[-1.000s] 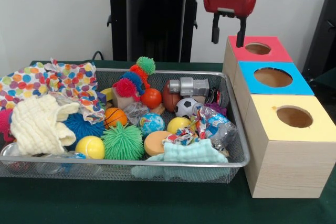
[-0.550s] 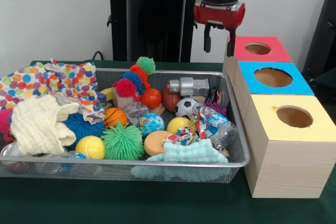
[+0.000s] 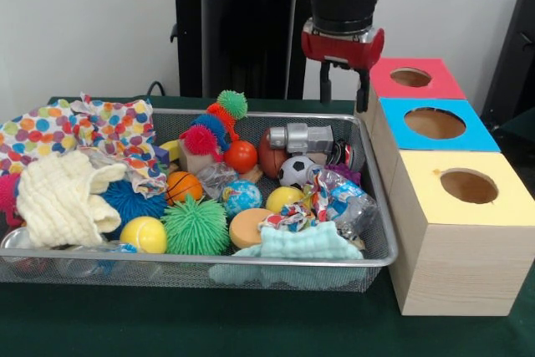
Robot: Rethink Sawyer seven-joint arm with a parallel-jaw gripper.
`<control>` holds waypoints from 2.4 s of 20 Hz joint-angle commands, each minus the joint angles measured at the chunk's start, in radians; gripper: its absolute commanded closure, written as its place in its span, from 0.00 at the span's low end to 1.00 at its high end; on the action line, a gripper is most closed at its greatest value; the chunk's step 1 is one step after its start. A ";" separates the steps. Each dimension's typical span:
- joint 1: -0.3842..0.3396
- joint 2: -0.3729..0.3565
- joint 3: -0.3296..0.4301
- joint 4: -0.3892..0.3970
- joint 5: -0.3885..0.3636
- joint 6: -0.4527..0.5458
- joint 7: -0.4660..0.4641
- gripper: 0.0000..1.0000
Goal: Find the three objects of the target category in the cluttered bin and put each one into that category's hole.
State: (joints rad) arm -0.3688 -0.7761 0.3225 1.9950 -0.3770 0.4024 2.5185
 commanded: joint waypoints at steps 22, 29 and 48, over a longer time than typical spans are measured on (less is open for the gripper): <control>-0.038 0.267 0.153 -0.589 -0.069 0.343 -0.293 0.00; -0.023 0.359 0.119 -0.717 -0.112 0.315 -0.242 0.00; -0.022 0.351 0.080 -0.603 -0.155 0.147 -0.141 0.00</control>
State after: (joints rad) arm -0.3799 -0.4774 0.4072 1.4166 -0.4244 0.6580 2.5185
